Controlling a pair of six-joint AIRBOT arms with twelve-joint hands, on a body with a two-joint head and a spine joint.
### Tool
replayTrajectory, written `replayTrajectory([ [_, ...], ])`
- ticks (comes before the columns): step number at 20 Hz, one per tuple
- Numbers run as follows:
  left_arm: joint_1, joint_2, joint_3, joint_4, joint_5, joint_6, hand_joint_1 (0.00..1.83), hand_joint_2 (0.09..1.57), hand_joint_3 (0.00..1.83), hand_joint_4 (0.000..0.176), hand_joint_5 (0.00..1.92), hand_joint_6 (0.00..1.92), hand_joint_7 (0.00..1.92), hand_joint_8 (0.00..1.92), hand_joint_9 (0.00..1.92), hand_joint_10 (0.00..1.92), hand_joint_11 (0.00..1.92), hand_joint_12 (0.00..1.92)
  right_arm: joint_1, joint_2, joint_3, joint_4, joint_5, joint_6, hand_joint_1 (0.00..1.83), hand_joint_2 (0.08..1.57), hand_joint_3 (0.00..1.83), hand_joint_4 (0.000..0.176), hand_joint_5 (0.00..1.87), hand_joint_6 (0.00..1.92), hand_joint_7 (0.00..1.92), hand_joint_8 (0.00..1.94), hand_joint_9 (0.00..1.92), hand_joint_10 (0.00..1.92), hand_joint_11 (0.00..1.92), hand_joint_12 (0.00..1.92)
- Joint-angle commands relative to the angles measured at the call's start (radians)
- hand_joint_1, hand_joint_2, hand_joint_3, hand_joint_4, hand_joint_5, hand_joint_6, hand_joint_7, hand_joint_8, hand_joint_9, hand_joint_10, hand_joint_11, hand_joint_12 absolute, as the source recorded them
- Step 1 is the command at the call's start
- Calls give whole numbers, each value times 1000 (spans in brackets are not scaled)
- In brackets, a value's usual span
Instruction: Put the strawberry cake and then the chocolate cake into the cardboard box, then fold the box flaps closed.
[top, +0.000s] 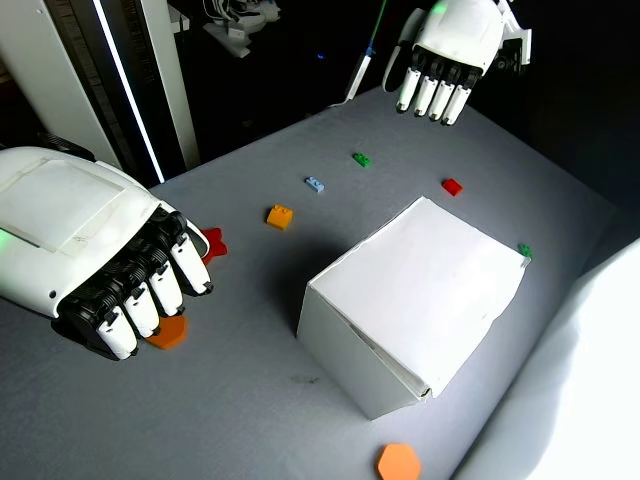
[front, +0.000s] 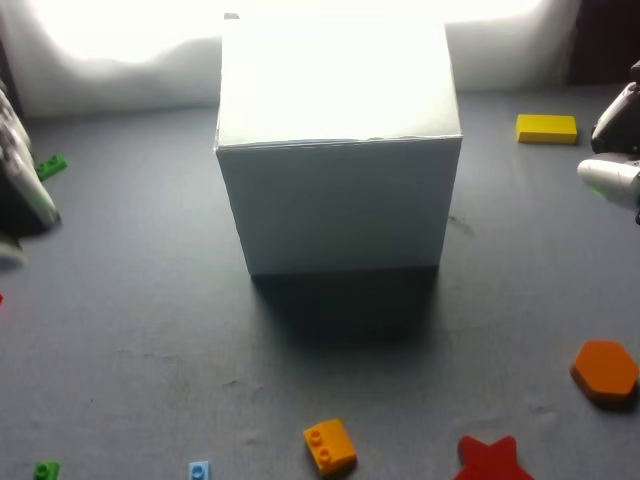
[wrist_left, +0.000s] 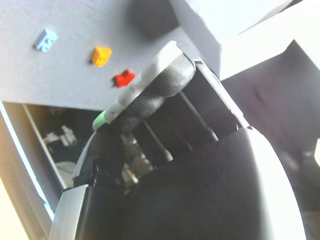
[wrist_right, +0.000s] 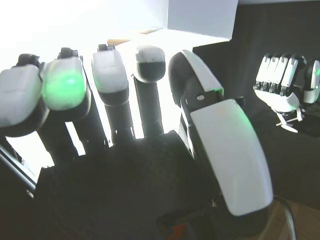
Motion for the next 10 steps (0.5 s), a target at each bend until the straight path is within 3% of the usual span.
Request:
replayTrajectory([
  [1,-15,5,13,-79,1,-8,285,1533,0,0,1005,1902,1153,1914,1173,1921,1140,1921,3,13,2,-23,98,0,364,1544,3,0,1034,1816,1271,1866,1338,1921,1348,1921],
  [5,-23,-3,53,-77,-3,-15,256,1540,2,0,995,1894,1144,1919,1167,1921,1130,1921,-3,8,2,-23,86,-1,327,1553,3,0,1013,1802,1248,1844,1293,1921,1309,1921],
  [6,-33,-4,56,-77,-2,-16,283,1533,0,0,1004,1884,1153,1908,1172,1921,1132,1921,-4,8,2,-23,81,-3,412,1525,0,0,1027,1798,1262,1826,1297,1921,1285,1921],
  [10,-69,-6,62,-75,-4,-26,222,1546,4,0,987,1919,1134,1912,1148,1921,1119,1921,-6,4,2,-23,77,-28,406,1531,0,0,1034,1811,1263,1845,1309,1921,1339,1921],
])
